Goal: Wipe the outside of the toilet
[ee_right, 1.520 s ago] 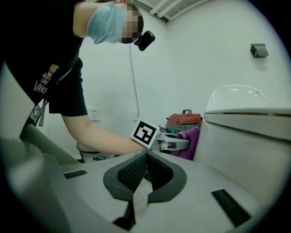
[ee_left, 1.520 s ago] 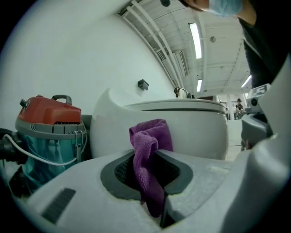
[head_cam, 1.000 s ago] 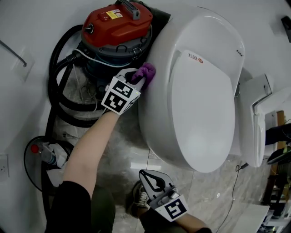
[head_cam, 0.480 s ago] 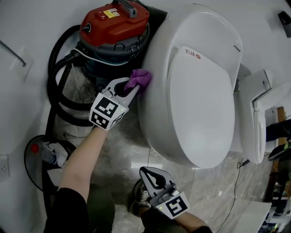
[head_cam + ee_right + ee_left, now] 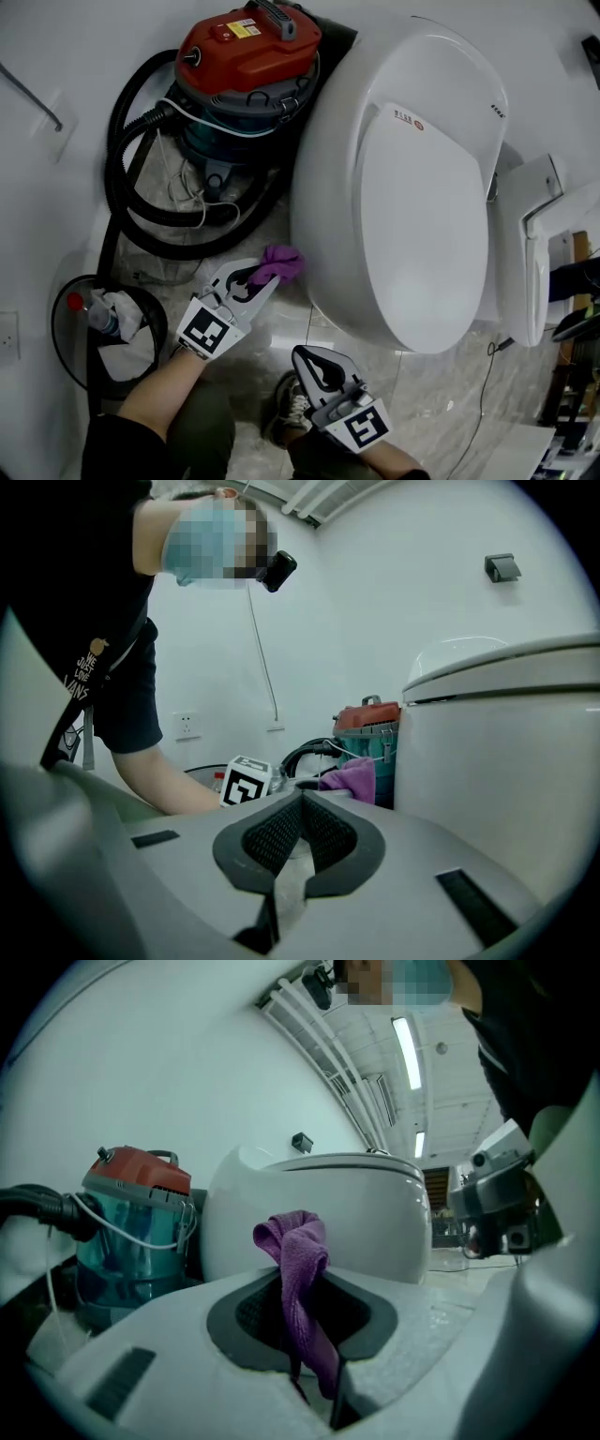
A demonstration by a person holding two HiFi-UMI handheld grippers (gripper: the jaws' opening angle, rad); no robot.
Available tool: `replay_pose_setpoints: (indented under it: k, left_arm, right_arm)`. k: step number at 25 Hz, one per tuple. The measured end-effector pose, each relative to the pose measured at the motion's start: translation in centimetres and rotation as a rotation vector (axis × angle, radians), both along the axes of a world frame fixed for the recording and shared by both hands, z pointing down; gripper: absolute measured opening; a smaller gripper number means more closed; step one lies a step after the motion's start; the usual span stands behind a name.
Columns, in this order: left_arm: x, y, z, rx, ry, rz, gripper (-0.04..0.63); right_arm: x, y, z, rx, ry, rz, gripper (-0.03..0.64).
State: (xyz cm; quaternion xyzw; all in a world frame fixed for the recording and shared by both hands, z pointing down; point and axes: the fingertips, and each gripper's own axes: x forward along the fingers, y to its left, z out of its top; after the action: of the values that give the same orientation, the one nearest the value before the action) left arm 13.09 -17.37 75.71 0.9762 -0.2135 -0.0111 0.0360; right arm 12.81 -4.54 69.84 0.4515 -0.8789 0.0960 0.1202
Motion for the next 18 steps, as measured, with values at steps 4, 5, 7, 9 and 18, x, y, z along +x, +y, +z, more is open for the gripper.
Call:
replay_pose_setpoints:
  k: [4,5,7,9,18]
  left_arm:
    - [0.8,2.9,2.2,-0.015,-0.034,0.071,0.067]
    - [1.3,3.1,2.6,-0.009,-0.04,0.086,0.067]
    - [2.3,3.1,3.5,0.004,-0.057,0.103,0.067]
    - [3.2,3.1,4.2,0.01,-0.072,0.118,0.067]
    - [5.0,-1.1,5.0,-0.006,-0.041,0.02,0.067]
  right_arm:
    - [-0.2,0.1,0.3,-0.01,-0.002,-0.01,-0.002]
    - [-0.3,0.1,0.5,-0.013,-0.004,-0.013,-0.002]
    - [-0.5,0.2,0.6,-0.018,-0.013,-0.018,-0.002]
    - [-0.7,0.3,0.6,-0.019,-0.02,-0.026,-0.002]
    - [0.0,0.6,1.3,-0.032,-0.024,-0.026,-0.002]
